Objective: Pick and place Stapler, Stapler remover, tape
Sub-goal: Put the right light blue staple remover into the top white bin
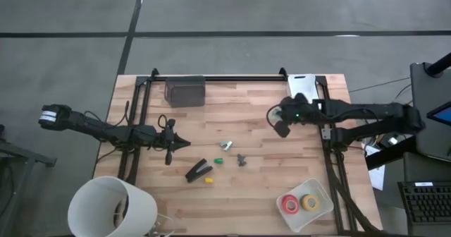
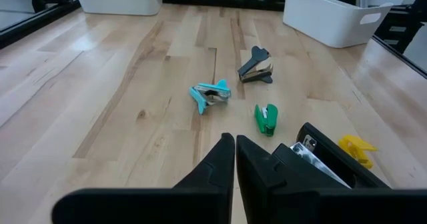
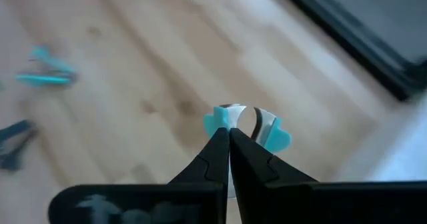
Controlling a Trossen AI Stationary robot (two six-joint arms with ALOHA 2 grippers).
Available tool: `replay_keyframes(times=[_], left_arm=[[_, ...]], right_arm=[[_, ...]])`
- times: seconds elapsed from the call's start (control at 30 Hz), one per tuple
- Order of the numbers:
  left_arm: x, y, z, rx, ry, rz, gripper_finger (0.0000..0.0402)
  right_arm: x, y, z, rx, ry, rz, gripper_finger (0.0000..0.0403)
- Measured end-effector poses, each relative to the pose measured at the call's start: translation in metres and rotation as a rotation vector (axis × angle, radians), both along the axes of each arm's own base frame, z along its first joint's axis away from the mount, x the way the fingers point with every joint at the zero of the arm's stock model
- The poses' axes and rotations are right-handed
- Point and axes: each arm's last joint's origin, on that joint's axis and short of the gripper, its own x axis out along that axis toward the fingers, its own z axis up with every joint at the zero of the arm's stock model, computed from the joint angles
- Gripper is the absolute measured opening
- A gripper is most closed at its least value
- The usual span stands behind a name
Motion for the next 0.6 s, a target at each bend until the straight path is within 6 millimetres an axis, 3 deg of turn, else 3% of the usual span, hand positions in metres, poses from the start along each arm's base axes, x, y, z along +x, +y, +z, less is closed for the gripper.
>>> replay_keyframes(times=[0.27, 0.6], left_arm=[[0.0, 0.0, 0.0, 0.0, 0.0, 0.0, 0.0019], [0.0, 0.0, 0.0, 0.0, 0.0, 0.0, 0.002]], right_arm=[[-0.023, -0.015, 0.008, -0.054, 0.0, -0.197, 0.0008], [-0.042, -0.05, 0.004, -0.057, 0.078, -0.417, 0.0008]])
